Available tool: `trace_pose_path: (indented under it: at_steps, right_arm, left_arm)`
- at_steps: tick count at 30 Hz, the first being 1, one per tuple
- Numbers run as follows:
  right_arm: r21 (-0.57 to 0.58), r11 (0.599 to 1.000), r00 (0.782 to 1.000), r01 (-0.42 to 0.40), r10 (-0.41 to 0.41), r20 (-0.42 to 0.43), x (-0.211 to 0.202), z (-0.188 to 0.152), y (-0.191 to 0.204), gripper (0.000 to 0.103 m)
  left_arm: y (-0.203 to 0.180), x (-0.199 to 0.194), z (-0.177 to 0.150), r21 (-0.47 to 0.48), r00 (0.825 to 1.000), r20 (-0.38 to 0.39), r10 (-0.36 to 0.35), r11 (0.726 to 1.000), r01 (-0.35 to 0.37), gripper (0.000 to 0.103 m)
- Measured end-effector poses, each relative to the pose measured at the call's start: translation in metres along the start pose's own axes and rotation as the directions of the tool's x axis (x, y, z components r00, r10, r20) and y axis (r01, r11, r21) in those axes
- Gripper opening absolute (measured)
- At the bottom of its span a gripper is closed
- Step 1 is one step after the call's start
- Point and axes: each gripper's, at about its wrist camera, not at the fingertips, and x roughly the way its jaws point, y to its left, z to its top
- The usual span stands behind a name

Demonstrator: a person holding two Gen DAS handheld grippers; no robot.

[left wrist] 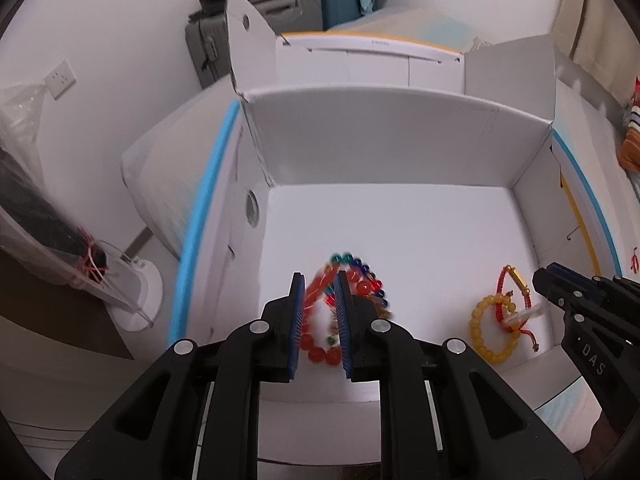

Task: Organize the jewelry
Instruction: 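Open both tools to drop the bracelets into the box, then move both tools back to the white bead and red cord bracelets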

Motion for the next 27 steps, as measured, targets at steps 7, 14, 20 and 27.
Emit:
trace_pose_path:
  at_steps: [7,14,20,27]
  right_arm:
    - [0.001,1.000,0.997,-0.027,0.027,0.066,-0.020,0.002,-0.002,0.064]
    - [0.016,1.000,0.993,-0.023,0.021,0.120,-0.040,0.006,-0.010,0.089]
    - [0.041,0.999,0.983,-0.022,0.014,0.181,-0.060,0.008,-0.023,0.095]
    - [0.052,0.999,0.978,0.004,-0.015,0.209,-0.075,0.007,-0.038,0.095]
  left_arm:
    - [-0.002,-0.012,0.000,-0.001,1.000,0.027,0.005,1.000,-0.005,0.049]
    - [-0.009,-0.026,0.002,0.008,0.997,0.071,0.033,0.999,-0.033,0.078]
    - [-0.019,-0.039,0.004,0.018,0.994,0.100,0.038,0.999,-0.040,0.093]
    - [-0.035,-0.051,0.006,0.042,0.992,0.117,0.045,0.998,-0.050,0.097]
